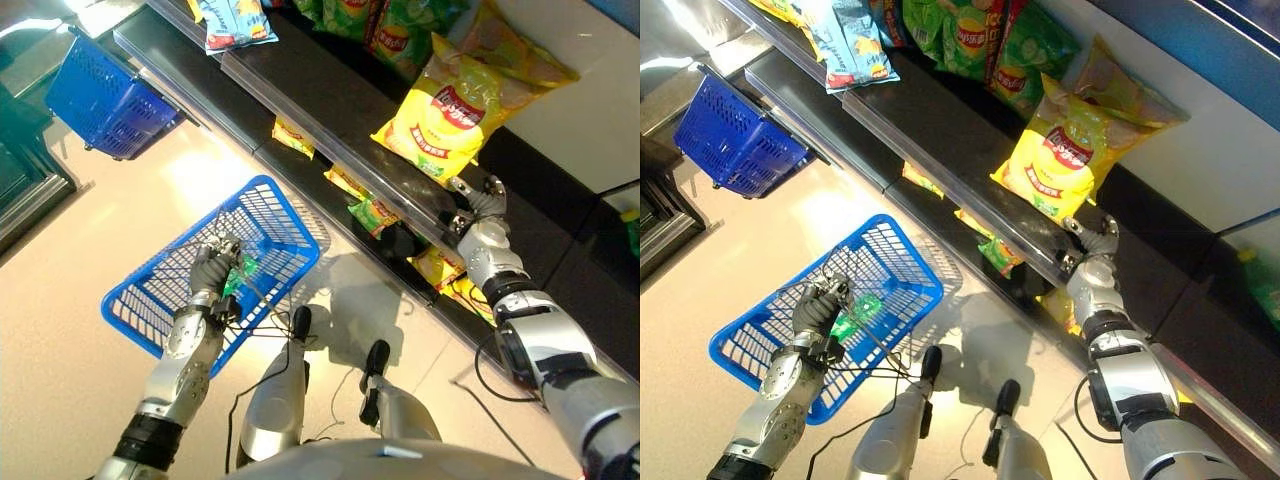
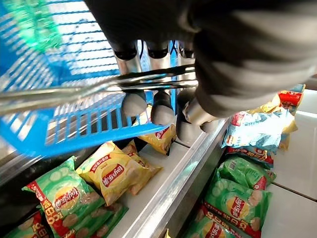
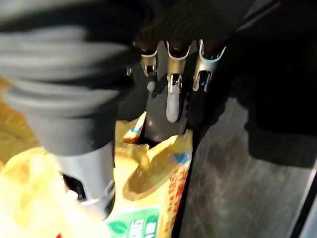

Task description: Pick up the snacks into the basket

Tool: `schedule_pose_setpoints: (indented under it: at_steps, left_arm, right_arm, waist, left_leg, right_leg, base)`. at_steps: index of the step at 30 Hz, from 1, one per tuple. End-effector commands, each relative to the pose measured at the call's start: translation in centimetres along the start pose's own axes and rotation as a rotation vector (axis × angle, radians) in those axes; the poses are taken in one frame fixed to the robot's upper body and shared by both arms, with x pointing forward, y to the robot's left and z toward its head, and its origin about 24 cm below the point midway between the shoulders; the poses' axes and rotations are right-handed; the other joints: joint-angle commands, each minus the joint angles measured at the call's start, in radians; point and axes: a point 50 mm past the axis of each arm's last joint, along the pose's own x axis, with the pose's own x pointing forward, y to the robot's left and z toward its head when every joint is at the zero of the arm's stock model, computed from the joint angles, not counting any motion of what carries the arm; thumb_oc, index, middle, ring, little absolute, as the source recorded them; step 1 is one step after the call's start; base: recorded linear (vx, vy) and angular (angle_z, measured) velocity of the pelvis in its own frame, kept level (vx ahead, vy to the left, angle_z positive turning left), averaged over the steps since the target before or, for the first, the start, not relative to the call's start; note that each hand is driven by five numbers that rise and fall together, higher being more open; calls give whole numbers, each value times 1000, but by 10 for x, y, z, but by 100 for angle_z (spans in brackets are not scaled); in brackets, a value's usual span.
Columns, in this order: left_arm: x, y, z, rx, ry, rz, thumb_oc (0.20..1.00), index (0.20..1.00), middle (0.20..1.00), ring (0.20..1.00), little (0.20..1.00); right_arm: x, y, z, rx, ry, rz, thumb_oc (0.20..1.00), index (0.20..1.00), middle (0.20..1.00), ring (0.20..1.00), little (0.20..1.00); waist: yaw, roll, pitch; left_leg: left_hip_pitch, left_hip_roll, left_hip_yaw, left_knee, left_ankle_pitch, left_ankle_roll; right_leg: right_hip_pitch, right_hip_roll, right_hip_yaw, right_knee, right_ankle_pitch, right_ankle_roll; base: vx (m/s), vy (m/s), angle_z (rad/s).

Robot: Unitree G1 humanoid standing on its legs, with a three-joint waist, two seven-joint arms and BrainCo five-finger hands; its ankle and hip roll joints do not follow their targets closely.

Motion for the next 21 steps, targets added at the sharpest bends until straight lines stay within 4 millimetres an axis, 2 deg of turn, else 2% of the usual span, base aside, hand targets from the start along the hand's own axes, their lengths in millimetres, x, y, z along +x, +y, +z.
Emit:
schedule_pose_setpoints:
  at_steps: [1, 3, 4, 8, 12, 13, 14, 19, 21]
  left_arm:
    - [-3, -43, 87, -25, -466, -209, 200, 200, 200, 200, 200]
    - [-2, -39, 86, -18, -463, -189, 200, 200, 200, 200, 200]
    - [-1, -36, 85, -22, -461, -173, 200, 200, 200, 200, 200]
    - [1, -35, 84, -19, -454, -179, 200, 200, 200, 200, 200]
    - [2, -34, 83, -20, -444, -198, 200, 200, 200, 200, 200]
    - [2, -37, 83, -25, -435, -227, 200, 200, 200, 200, 200]
    - [2, -38, 83, -26, -437, -227, 200, 200, 200, 200, 200]
    - [-1, -44, 83, -47, -418, -274, 200, 200, 200, 200, 200]
    - [-1, -45, 82, -47, -413, -283, 200, 200, 200, 200, 200]
  right_arm:
    - [-17, 1, 4, -41, -145, 85, 1000, 1000, 1000, 1000, 1000]
    - [-25, -22, -7, -72, -149, 43, 1000, 1000, 1000, 1000, 1000]
    - [-25, -41, -11, -93, -140, -13, 1000, 1000, 1000, 1000, 1000]
    - [-22, -55, -15, -95, -107, -53, 1000, 1000, 1000, 1000, 1000]
    - [-13, -50, -8, -111, -98, 15, 1000, 1000, 1000, 1000, 1000]
    - [-3, -43, 7, -128, -111, 45, 1000, 1000, 1000, 1000, 1000]
    - [-3, -43, 8, -128, -113, 46, 1000, 1000, 1000, 1000, 1000]
    - [28, -42, 64, -88, -150, -43, 1000, 1000, 1000, 1000, 1000]
    - [32, -40, 74, -97, -148, -50, 1000, 1000, 1000, 1000, 1000]
  waist:
    - [-15, -10, -73]
    - [-34, -15, -91]
    - [-47, -16, -105]
    - [-58, -15, -123]
    - [-59, -13, -124]
    - [-51, -10, -113]
    - [-51, -10, -112]
    - [-16, 12, -55]
    - [-9, 20, -38]
  left_leg:
    - [47, -13, -28, 35, -124, -29]
    - [69, -10, -25, 27, -130, -26]
    - [87, -10, -20, 26, -138, -24]
    - [114, -10, -2, 31, -156, -22]
    - [118, -10, 17, 56, -172, -18]
    - [104, -10, 17, 73, -173, -19]
    - [102, -9, 17, 74, -174, -19]
    - [35, -14, 1, 104, -160, -33]
    - [23, -15, -5, 106, -154, -36]
  right_leg:
    - [-1, -51, 19, 87, 15, 80]
    - [8, -52, 23, 95, 15, 84]
    - [14, -53, 29, 105, 13, 86]
    - [27, -55, 43, 113, -1, 87]
    - [20, -52, 70, 116, -7, 85]
    - [1, -51, 76, 124, -10, 84]
    - [-1, -50, 77, 126, -11, 84]
    - [-47, -47, 57, 137, -14, 72]
    - [-55, -46, 53, 142, -15, 69]
  base:
    - [40, -23, -5]
    - [60, -7, -4]
    - [52, 5, -9]
    - [40, 15, -20]
    - [-7, 2, -30]
    - [-37, -11, -27]
    - [-63, -25, -23]
    - [-55, -30, 2]
    - [-34, -22, 13]
